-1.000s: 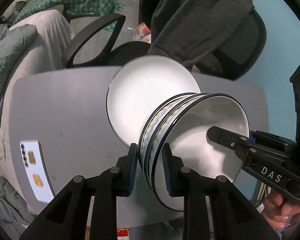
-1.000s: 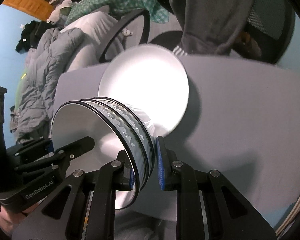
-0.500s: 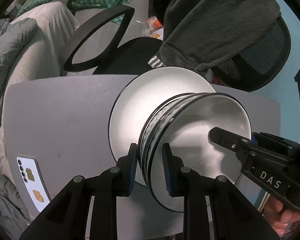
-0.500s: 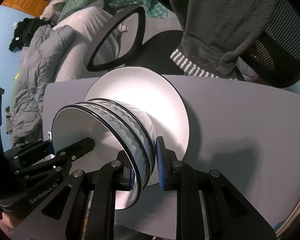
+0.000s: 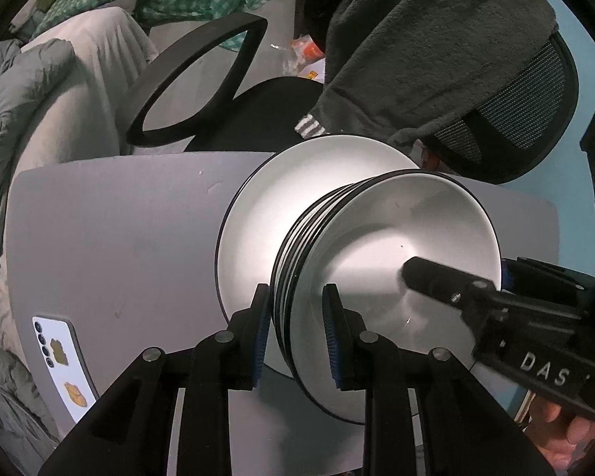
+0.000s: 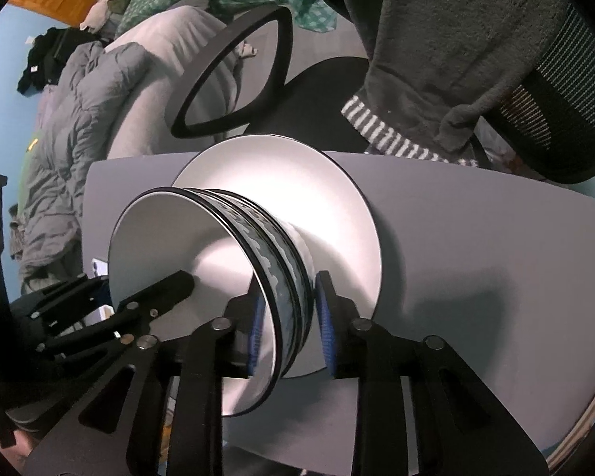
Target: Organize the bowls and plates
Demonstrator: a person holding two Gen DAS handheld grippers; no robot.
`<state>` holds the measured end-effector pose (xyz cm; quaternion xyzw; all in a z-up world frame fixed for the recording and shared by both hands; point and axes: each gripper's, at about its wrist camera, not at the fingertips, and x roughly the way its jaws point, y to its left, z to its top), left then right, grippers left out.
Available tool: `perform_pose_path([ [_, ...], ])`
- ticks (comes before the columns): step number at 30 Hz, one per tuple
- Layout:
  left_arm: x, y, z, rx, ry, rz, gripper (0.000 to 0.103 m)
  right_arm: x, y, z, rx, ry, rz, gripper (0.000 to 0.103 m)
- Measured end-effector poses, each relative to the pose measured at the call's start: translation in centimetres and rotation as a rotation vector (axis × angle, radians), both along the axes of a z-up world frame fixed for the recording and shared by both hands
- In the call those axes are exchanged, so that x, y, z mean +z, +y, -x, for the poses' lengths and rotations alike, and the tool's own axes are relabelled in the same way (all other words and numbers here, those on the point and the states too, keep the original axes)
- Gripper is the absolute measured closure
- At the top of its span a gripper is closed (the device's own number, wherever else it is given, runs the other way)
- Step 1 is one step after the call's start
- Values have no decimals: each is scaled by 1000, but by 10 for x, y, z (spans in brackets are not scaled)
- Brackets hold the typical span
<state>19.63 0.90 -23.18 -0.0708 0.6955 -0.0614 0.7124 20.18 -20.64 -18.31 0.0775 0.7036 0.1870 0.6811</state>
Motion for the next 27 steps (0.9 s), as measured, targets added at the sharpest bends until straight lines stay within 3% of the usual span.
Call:
perform_pose_path([
  [4, 7, 4, 2, 17, -41, -19, 64, 1, 6, 2, 22, -14, 18, 64],
  [8, 18, 13, 6, 43, -73, -40, 52, 10, 7, 6, 29, -75, 68, 47],
  [13, 45, 25, 16, 79, -133, -40, 40, 28, -1, 10, 3, -118, 92, 41],
  [21, 109, 36, 45, 79, -267, -30, 22, 84, -5, 26, -15, -244, 115, 33],
  [27, 159, 53, 76, 118, -372, -52, 17, 136, 3, 47, -11, -361, 113, 33],
])
